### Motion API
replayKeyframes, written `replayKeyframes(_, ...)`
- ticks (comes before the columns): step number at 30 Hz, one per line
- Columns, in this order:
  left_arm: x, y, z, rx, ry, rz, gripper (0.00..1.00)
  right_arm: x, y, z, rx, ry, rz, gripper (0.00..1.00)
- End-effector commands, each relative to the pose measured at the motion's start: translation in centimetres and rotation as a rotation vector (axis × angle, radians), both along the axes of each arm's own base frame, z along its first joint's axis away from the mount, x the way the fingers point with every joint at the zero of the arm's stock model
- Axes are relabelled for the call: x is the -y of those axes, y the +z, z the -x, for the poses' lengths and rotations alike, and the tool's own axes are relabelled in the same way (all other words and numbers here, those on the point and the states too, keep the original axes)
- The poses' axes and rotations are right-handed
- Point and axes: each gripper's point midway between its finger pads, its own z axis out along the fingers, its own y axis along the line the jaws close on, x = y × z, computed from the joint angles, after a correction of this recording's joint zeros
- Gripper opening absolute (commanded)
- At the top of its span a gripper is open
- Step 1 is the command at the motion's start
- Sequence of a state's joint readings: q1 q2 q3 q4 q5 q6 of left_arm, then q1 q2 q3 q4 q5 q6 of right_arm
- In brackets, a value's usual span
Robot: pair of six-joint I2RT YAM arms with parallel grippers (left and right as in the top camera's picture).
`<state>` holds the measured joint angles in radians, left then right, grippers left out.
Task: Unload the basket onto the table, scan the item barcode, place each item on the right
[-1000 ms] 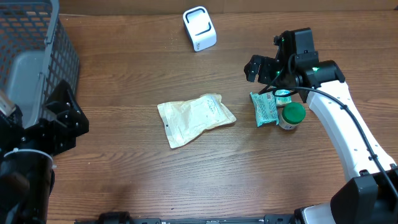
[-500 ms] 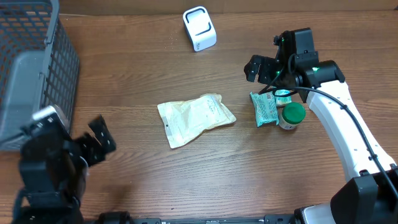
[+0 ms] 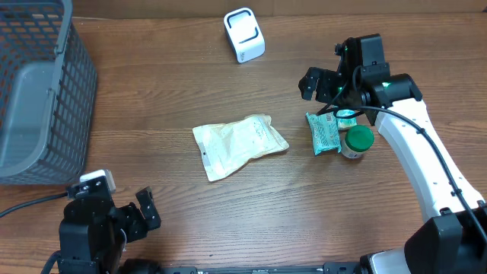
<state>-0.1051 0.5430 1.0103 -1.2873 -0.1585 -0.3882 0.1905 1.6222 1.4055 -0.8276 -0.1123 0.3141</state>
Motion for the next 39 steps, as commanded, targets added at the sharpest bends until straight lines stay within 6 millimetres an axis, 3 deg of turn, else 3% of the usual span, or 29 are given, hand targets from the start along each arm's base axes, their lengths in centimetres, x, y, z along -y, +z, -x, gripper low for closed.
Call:
replayKeyframes(1,0.0,-0.1,0.1,0.001,-0.015,-0.014,1.00,0.1,0.6,-0.3,0.021,-0.002,0.005,1.00)
replayKeyframes(21,0.0,-0.2,0.1,0.000,-0.015,-0.014,1.00,0.1,0.6,-0.3,0.021,-0.002,0.005,1.00)
replayKeyframes(28,0.1,-1.2,-0.4,-0.011,-0.015,-0.015,1.00,0.1,0.6,-0.3,0.021,-0.002,0.005,1.00)
replayKeyframes(32,0.1,-2.7,-0.8,-0.033,-0.016,-0.018,1.00,0.1,0.6,-0.3,0.021,-0.002,0.005,1.00)
replayKeyframes(36,0.3,-3.0,-2.1,0.008,-0.015,-0.013,1.00,0.1,0.6,-0.3,0.021,-0.002,0.005,1.00)
replayKeyframes(39,0.6,-1.2,-4.8,0.158,-0.016,0.003,1.00,0.1,0.6,-0.3,0.021,-0.002,0.005,1.00)
